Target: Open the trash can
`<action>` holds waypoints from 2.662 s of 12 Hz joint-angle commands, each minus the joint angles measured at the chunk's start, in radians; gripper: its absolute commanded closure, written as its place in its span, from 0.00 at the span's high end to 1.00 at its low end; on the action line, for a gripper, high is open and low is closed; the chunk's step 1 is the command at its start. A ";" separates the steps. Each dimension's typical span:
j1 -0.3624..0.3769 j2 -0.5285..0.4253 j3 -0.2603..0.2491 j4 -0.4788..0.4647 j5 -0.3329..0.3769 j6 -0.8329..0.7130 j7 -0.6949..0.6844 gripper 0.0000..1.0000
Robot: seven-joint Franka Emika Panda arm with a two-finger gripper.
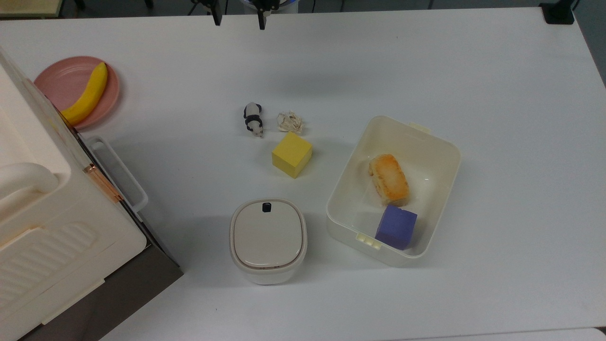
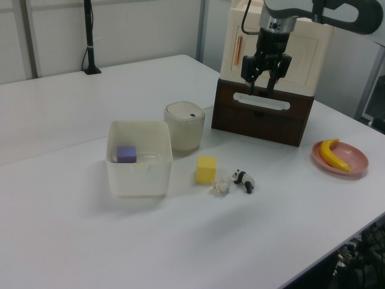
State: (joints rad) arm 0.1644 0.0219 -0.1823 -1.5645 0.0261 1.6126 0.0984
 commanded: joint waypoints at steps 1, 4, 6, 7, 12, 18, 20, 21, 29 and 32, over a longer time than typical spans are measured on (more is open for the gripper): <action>0.012 -0.010 0.006 -0.046 0.014 0.093 -0.037 0.01; 0.012 -0.008 0.009 -0.055 0.017 0.122 -0.037 0.00; 0.012 0.009 0.026 -0.057 0.018 0.179 -0.036 0.00; 0.012 0.048 0.027 -0.048 0.020 0.240 -0.029 0.00; 0.001 0.214 0.086 -0.005 0.003 0.532 -0.025 0.00; -0.022 0.403 0.080 0.109 -0.002 0.777 -0.029 0.00; -0.020 0.455 0.075 0.122 -0.037 0.834 -0.029 0.00; -0.020 0.470 0.075 0.124 -0.060 0.840 -0.029 0.00; -0.022 0.500 0.076 0.116 -0.078 0.840 -0.035 0.00; -0.019 0.520 0.083 0.113 -0.121 0.840 -0.034 0.00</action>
State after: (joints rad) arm 0.1361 0.5156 -0.0963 -1.4640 -0.0629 2.4467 0.0803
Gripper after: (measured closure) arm 0.991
